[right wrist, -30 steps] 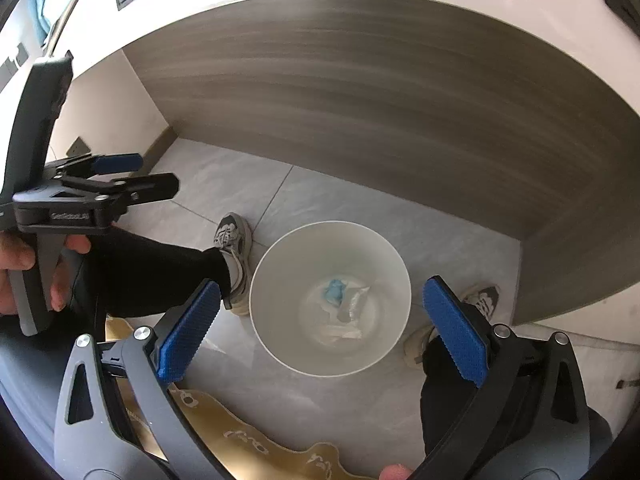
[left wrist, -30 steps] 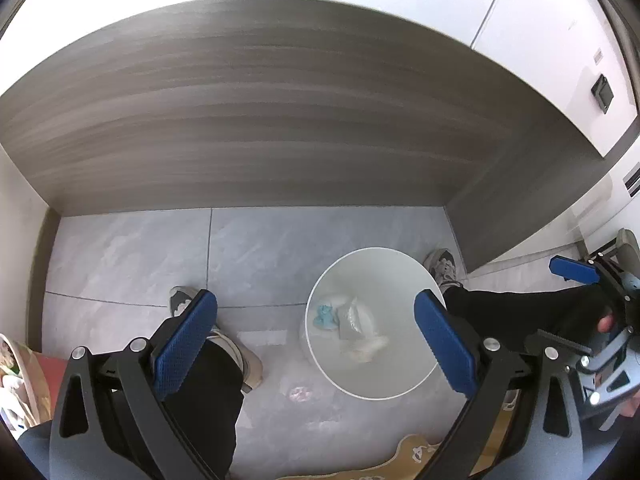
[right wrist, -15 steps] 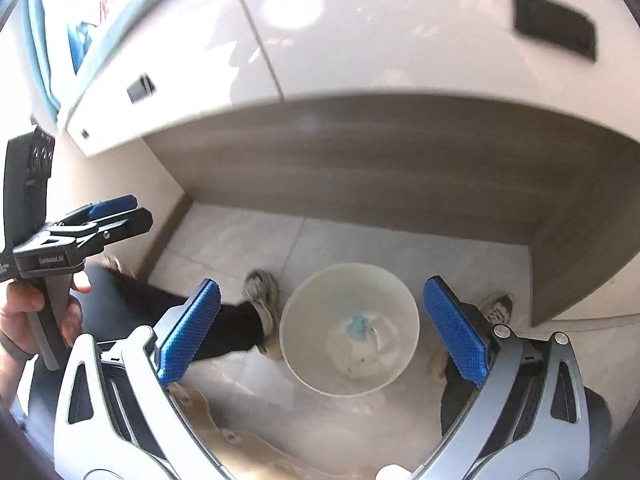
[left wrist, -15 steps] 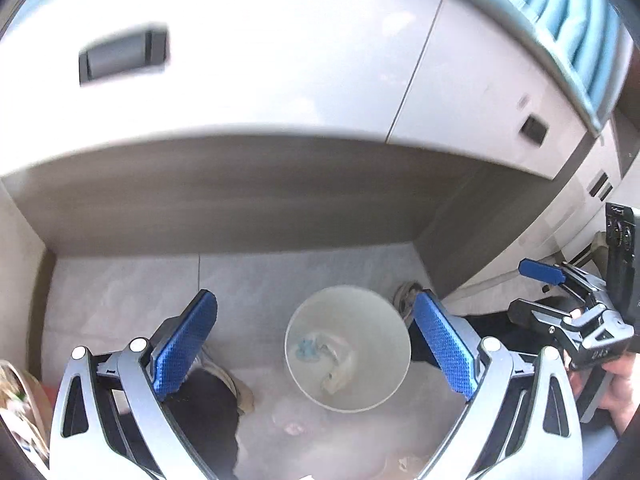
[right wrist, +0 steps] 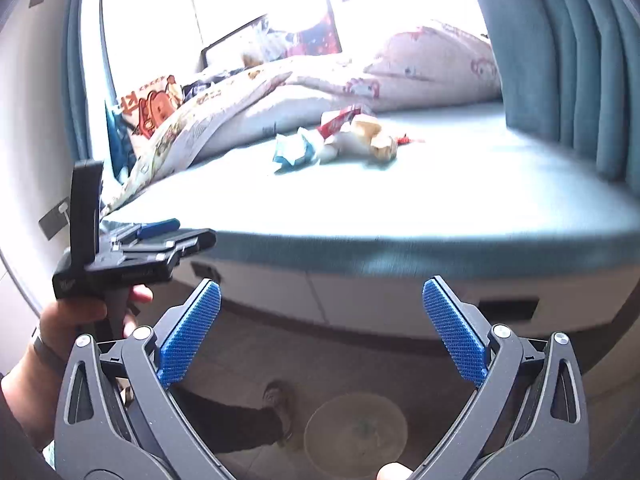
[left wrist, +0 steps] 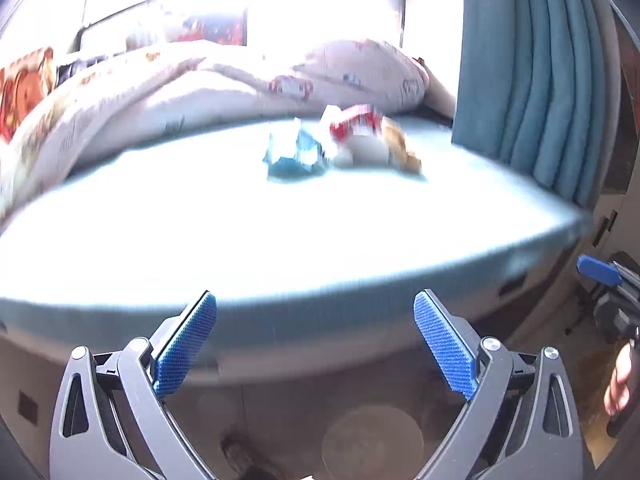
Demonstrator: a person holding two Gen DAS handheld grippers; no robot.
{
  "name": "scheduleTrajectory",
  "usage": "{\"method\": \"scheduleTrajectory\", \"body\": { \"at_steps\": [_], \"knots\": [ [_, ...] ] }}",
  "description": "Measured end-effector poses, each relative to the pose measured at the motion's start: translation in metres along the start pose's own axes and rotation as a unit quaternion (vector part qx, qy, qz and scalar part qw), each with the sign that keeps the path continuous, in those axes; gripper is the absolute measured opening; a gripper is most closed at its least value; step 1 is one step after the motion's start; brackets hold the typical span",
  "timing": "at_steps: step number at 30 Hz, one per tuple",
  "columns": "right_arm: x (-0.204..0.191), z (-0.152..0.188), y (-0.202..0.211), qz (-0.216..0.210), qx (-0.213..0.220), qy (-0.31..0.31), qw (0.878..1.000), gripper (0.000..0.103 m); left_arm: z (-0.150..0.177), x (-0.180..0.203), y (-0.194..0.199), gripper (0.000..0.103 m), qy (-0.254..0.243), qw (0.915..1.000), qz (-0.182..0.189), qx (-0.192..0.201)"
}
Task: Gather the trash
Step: 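Move both tools back up to the trash pile on the bed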
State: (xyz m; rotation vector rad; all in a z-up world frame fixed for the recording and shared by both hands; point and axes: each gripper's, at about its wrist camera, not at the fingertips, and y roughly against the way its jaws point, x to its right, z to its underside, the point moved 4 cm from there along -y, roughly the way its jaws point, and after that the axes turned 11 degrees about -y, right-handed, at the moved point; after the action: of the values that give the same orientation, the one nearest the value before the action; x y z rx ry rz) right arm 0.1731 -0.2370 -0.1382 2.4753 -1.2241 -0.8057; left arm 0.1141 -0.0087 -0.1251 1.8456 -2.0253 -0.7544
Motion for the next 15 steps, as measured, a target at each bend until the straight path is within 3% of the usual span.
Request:
{"method": "scheduleTrajectory", "body": {
  "at_steps": [3, 7, 15],
  "knots": [
    [0.004, -0.022, -0.002, 0.001, 0.001, -0.002, 1.0, 0.098, -0.034, -0.012, -0.018, 0.097, 0.0, 1.0, -0.002, -0.003],
    [0.011, -0.047, -0.018, -0.008, -0.004, -0.008, 1.0, 0.098, -0.074, -0.033, -0.053, 0.097, 0.019, 0.9992, 0.002, -0.037],
    [0.011, -0.073, -0.055, -0.025, -0.01, -0.009, 1.0, 0.098, -0.116, -0.082, -0.126, 0.097, 0.056, 0.9951, -0.006, -0.081]
  ]
}}
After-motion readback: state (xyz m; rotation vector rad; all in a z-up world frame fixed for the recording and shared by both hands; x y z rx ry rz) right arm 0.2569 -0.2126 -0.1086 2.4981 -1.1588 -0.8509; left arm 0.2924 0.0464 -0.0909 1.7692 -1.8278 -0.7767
